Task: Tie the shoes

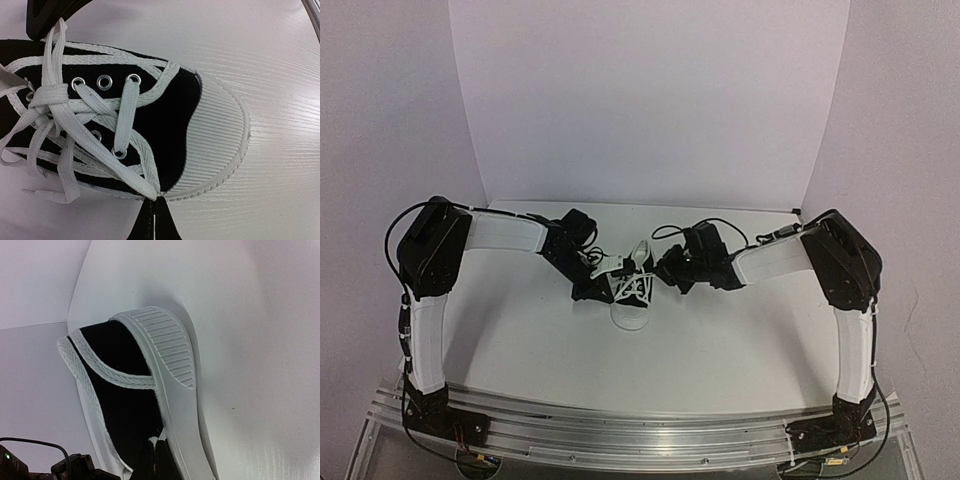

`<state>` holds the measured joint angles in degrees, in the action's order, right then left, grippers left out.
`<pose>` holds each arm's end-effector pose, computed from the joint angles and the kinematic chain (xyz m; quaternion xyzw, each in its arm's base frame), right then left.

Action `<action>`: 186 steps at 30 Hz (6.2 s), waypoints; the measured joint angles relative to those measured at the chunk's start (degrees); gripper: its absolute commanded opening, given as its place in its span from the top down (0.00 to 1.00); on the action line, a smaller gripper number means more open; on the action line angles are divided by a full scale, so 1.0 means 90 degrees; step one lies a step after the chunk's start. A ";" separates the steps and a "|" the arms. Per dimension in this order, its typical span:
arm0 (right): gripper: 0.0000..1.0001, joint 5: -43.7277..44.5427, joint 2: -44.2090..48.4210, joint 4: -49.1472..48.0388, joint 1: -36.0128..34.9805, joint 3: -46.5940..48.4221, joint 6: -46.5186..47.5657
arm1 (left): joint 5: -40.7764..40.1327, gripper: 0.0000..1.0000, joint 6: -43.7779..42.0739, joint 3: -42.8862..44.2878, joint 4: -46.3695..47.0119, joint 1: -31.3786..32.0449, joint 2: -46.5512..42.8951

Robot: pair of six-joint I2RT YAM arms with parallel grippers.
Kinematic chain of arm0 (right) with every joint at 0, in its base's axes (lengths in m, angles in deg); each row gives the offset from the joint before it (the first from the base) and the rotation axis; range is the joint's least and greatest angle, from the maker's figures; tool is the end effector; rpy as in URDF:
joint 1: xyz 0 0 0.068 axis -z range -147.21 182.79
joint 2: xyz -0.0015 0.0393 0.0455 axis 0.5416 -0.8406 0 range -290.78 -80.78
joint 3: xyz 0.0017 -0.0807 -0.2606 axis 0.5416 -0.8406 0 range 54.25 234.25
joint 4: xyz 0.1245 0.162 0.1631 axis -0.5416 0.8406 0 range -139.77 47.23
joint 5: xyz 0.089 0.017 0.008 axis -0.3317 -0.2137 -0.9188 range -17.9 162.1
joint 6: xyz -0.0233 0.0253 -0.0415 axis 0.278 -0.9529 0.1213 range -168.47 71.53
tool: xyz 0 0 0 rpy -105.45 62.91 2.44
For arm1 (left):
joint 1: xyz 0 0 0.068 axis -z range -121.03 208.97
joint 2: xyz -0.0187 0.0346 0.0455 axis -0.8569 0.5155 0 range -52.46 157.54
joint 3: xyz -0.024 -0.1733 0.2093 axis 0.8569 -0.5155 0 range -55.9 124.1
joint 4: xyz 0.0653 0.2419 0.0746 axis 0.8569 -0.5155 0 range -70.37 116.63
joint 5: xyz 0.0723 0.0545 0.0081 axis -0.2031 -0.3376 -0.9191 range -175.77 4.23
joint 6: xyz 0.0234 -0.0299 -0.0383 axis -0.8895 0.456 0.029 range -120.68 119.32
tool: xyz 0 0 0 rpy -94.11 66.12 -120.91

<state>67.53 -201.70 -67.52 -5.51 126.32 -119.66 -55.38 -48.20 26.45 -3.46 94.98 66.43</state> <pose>0.3560 0.2847 0.1385 0.2275 0.8401 0.4212 0.2552 0.3304 -0.2624 0.1509 0.6691 0.6695 -0.2358 0.2201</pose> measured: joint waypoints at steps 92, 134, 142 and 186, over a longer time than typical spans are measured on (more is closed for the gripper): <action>1.00 0.0251 0.0175 0.0099 0.0049 -0.0283 0.1451 | 0.0392 1.00 -0.2054 0.1623 0.0011 -0.0538 0.1171; 0.48 -0.0150 0.0517 0.0729 0.0165 -0.0105 0.2879 | -0.0175 0.43 -0.0518 0.1549 0.0160 -0.0511 0.0912; 0.47 -0.0064 0.1324 0.1188 0.0288 0.0000 0.3619 | 0.0241 0.40 -0.0516 0.1417 -0.0614 -0.0554 -0.0291; 0.28 0.2354 0.5364 0.1641 0.2758 -0.4289 0.5000 | -0.1532 0.00 0.5479 -0.7472 0.4748 -0.3457 -0.7117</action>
<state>88.71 -153.42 -52.75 19.32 87.72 -74.66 -69.17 1.10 -40.80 39.27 63.87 2.38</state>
